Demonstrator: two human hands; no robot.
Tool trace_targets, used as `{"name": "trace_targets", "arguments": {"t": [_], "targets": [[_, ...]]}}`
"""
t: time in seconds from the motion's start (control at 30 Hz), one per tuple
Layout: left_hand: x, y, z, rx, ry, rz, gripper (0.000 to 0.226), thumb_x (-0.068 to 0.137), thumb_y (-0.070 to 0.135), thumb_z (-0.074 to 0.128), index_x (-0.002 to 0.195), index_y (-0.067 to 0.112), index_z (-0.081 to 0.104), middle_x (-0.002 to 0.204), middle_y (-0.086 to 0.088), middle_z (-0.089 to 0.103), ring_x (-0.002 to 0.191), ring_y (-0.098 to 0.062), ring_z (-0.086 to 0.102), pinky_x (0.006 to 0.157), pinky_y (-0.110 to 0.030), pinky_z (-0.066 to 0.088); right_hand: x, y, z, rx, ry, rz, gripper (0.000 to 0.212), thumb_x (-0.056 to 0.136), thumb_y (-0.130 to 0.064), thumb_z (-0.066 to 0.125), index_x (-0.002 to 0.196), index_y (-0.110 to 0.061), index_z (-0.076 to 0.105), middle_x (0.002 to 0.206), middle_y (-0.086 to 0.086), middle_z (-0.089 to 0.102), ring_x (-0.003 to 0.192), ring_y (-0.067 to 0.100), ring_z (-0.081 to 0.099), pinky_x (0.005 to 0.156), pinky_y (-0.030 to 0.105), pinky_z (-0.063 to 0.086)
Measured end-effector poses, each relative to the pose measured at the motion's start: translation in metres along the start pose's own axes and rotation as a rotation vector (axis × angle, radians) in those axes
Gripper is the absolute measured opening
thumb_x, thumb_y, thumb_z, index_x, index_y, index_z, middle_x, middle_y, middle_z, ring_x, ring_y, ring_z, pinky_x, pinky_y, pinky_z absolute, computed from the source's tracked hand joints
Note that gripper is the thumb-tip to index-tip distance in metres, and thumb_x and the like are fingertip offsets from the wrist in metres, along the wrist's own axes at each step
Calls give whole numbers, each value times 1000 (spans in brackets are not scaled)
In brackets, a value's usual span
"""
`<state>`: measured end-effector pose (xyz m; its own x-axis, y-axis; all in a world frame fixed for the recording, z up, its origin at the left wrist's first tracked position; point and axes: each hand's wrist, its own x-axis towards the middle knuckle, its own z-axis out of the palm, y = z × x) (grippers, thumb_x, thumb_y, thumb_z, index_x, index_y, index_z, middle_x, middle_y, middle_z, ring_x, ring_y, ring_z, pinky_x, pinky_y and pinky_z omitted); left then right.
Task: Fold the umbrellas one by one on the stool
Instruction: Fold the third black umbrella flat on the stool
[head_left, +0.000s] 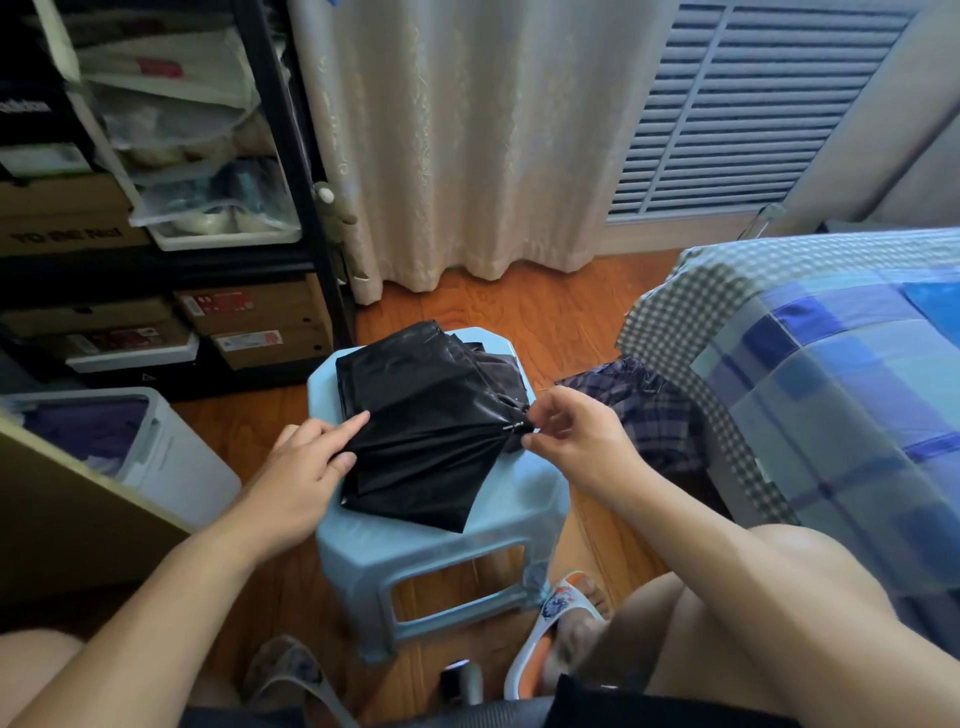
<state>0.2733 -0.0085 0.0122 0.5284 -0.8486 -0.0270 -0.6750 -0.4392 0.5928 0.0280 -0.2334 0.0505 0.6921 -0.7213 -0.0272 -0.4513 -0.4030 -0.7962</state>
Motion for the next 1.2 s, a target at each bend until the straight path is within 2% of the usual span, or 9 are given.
{"name": "trace_targets", "arguments": {"t": [0.1, 0.33, 0.47, 0.6, 0.7, 0.87, 1.0, 1.1, 1.2], "targets": [[-2, -1, 2, 4, 15, 8, 52, 106, 21, 50, 155, 35, 38, 109, 7, 50, 99, -7, 34, 97, -24, 26, -4, -2, 4, -5, 14, -28, 26, 84, -8, 81, 93, -26, 66, 87, -5, 67, 81, 16, 65, 77, 32, 56], [-2, -2, 5, 7, 37, 9, 52, 106, 22, 49, 154, 38, 38, 108, 9, 49, 103, -10, 35, 99, -27, 29, -11, 5, 19, -101, -33, -48, 30, 86, -7, 80, 76, -34, 70, 80, -5, 59, 74, 9, 55, 71, 24, 44], [-3, -2, 5, 1, 42, 16, 52, 106, 22, 49, 155, 36, 37, 109, 9, 49, 102, -8, 34, 99, -25, 27, -9, 2, 14, 151, 55, 78, 34, 90, -4, 76, 95, -37, 74, 85, -2, 58, 69, 11, 51, 66, 19, 42], [-4, -2, 11, 20, 83, 58, 54, 104, 17, 55, 154, 30, 42, 107, 8, 49, 102, -11, 35, 100, -25, 27, -3, -2, 11, 102, 54, 88, 34, 85, -9, 82, 87, -41, 71, 86, -5, 55, 72, 13, 50, 67, 24, 42], [-8, -2, 15, 31, 129, 94, 54, 101, 13, 59, 152, 27, 46, 106, 8, 48, 101, -11, 35, 102, -31, 33, -1, -6, 17, -25, 99, 14, 29, 81, -8, 84, 75, -30, 66, 80, -6, 55, 72, 12, 52, 69, 27, 44], [-14, 3, 24, 121, 238, 155, 56, 94, 5, 68, 147, 17, 55, 104, -3, 55, 99, -24, 46, 91, -44, 47, 3, -11, 10, 231, 179, 63, 36, 76, -2, 87, 62, -22, 61, 77, 3, 59, 71, 16, 53, 67, 30, 45], [-11, 1, 26, 158, 251, 157, 57, 95, 7, 67, 149, 18, 53, 105, -7, 57, 100, -29, 49, 89, -47, 48, -5, -15, 9, -59, 291, -154, 41, 77, -6, 88, 64, -21, 52, 81, 4, 55, 69, 24, 55, 61, 39, 49], [-11, 1, 26, 135, 236, 134, 56, 98, 11, 64, 151, 20, 50, 108, -6, 57, 103, -26, 46, 94, -46, 45, -8, -15, 9, -91, 283, -179, 37, 82, -9, 85, 68, -20, 53, 80, -1, 55, 67, 14, 55, 59, 29, 45], [-11, 2, 26, 107, 230, 111, 55, 100, 13, 61, 152, 23, 48, 110, -2, 55, 105, -22, 44, 98, -43, 42, -7, -16, 6, 81, 194, 34, 25, 87, -11, 81, 78, -20, 61, 76, -4, 63, 64, 3, 56, 59, 15, 46]]}}
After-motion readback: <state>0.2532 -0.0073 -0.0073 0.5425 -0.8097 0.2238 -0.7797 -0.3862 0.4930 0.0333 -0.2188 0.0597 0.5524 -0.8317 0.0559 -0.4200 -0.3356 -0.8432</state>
